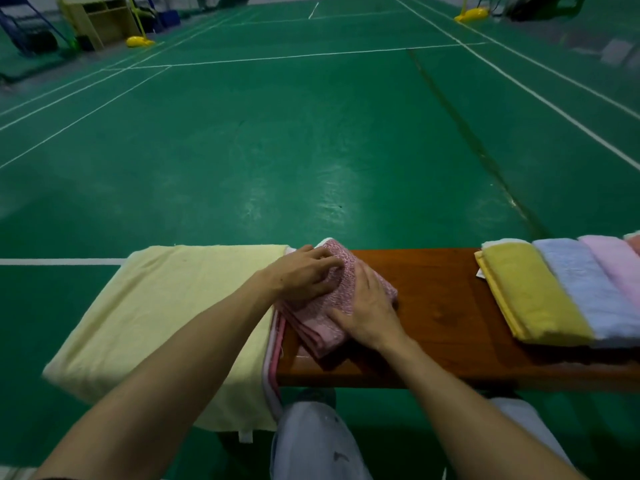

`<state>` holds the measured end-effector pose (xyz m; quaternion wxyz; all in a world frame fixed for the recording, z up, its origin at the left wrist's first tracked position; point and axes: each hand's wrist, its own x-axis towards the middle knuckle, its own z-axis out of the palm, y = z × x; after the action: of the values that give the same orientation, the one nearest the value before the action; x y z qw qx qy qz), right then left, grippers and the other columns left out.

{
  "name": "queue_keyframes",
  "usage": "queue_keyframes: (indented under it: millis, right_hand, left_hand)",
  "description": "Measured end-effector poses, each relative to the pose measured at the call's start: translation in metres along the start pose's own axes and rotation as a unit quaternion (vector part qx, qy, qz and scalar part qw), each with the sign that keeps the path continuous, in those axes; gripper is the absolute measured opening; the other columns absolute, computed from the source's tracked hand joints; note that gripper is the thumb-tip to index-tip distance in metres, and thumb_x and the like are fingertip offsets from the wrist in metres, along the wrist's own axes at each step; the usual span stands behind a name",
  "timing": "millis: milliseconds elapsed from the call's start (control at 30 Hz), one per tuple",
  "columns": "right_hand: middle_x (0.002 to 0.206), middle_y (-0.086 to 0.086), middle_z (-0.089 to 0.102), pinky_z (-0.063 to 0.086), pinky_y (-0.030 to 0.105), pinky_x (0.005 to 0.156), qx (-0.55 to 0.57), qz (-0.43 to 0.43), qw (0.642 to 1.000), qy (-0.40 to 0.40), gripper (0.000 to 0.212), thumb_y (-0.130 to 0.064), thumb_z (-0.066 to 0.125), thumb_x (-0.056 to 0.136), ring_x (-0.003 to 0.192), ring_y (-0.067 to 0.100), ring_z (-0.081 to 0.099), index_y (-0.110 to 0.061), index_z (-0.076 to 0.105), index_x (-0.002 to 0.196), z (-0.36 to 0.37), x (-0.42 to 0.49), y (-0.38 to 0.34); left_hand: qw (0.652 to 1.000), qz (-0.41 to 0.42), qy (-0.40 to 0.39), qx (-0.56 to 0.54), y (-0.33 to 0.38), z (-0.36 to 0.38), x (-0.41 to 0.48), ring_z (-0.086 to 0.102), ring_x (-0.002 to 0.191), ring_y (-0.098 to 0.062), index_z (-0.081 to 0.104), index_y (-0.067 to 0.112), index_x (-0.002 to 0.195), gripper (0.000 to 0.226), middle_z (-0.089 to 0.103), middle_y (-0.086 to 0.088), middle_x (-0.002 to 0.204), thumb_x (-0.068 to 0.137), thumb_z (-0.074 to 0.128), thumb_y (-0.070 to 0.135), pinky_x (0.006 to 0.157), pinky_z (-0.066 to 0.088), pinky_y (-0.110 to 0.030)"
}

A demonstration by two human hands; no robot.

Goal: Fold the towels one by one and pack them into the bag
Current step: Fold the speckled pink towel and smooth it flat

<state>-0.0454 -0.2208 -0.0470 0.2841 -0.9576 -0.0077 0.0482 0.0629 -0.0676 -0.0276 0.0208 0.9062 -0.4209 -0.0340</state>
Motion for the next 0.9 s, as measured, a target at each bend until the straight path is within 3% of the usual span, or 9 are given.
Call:
queue_keyframes:
  millis: [100,200,267,333,433,500,567,667,900]
  right_hand:
    - [0.165,0.001,-0.002,0.004,0.041,0.124,-0.06,-0.056,0.992,-0.093,0.104,-0.062,0.059,0.085,0.151,0.017,-0.002,-0.017,-0.002,0.157,-0.035,0.0,0.035]
    - [0.165,-0.004,0.003,0.003,0.038,0.124,-0.137,-0.09,0.975,-0.149,0.124,-0.091,0.04,0.062,0.15,0.013,-0.004,-0.022,0.002,0.157,-0.072,-0.001,0.071]
    - [0.165,-0.006,0.002,-0.005,0.033,0.12,-0.174,-0.112,0.961,-0.181,0.132,-0.1,0.024,0.049,0.149,0.008,-0.007,-0.028,0.001,0.157,-0.09,-0.003,0.095]
    - [0.165,-0.006,0.001,-0.008,0.032,0.117,-0.18,-0.119,0.955,-0.201,0.133,-0.102,0.023,0.047,0.145,0.002,-0.011,-0.031,0.0,0.156,-0.105,-0.006,0.113]
    - [0.165,-0.006,0.003,-0.009,0.033,0.12,-0.183,-0.124,0.955,-0.196,0.117,-0.08,0.059,0.068,0.147,0.006,-0.011,-0.027,0.003,0.157,-0.114,-0.01,0.121]
    - [0.164,-0.006,0.002,-0.01,0.032,0.12,-0.149,-0.123,0.962,-0.191,0.123,-0.073,0.068,0.065,0.148,0.008,-0.012,-0.023,0.003,0.157,-0.11,-0.015,0.115]
    - [0.164,-0.006,-0.009,-0.015,0.03,0.118,-0.138,-0.12,0.965,-0.187,0.139,-0.092,0.05,0.049,0.145,0.006,-0.019,-0.024,-0.006,0.156,-0.097,-0.019,0.111]
    - [0.159,-0.007,-0.03,-0.017,0.039,0.119,-0.18,-0.107,0.964,-0.165,0.144,-0.106,0.023,0.039,0.142,0.011,-0.033,-0.028,-0.024,0.15,-0.076,-0.021,0.121]
    - [0.15,-0.015,-0.042,-0.02,0.047,0.117,-0.184,-0.091,0.967,-0.149,0.139,-0.106,0.026,0.04,0.137,0.009,-0.041,-0.034,-0.035,0.142,-0.071,-0.024,0.137]
  left_hand:
    - [0.999,-0.007,-0.041,0.021,0.019,-0.001,0.006,0.042,0.121,-0.026,0.037,0.026,0.142,0.065,0.044,-0.006,0.136,0.088,0.052,0.059,0.1,0.039,-0.038]
    - [0.998,0.016,-0.038,0.05,0.049,-0.002,0.01,0.042,0.119,-0.024,0.04,0.02,0.137,0.072,0.046,-0.007,0.131,0.086,0.044,0.069,0.098,0.042,-0.037]
    - [0.998,0.017,-0.016,0.051,0.075,0.007,0.009,0.042,0.116,-0.022,0.043,0.016,0.133,0.073,0.047,-0.006,0.13,0.087,0.035,0.072,0.097,0.042,-0.036]
    - [0.998,0.019,0.042,0.042,0.103,0.022,0.006,0.041,0.107,-0.018,0.047,0.014,0.124,0.069,0.047,-0.006,0.124,0.09,0.029,0.071,0.099,0.041,-0.038]
    - [0.997,-0.002,0.08,0.001,0.123,0.04,0.006,0.034,0.121,-0.021,0.043,0.009,0.129,0.076,0.037,-0.011,0.137,0.09,0.028,0.072,0.112,0.03,-0.041]
    - [0.997,-0.02,0.048,-0.055,0.121,0.042,0.008,0.019,0.141,-0.022,0.029,0.006,0.143,0.091,0.02,-0.011,0.156,0.086,0.031,0.076,0.119,0.012,-0.036]
    - [0.996,-0.025,0.004,-0.081,0.117,0.04,0.009,0.006,0.147,-0.018,0.009,0.009,0.152,0.106,0.004,-0.008,0.161,0.079,0.03,0.083,0.119,0.0,-0.032]
    - [0.996,-0.007,-0.053,-0.071,0.107,0.04,0.008,-0.015,0.147,-0.012,-0.013,0.016,0.153,0.122,-0.018,-0.002,0.16,0.067,0.028,0.092,0.117,-0.01,-0.03]
    - [0.995,0.013,-0.075,-0.058,0.095,0.042,0.004,-0.03,0.142,-0.009,-0.022,0.019,0.15,0.131,-0.032,0.004,0.153,0.063,0.047,0.088,0.116,-0.016,-0.029]
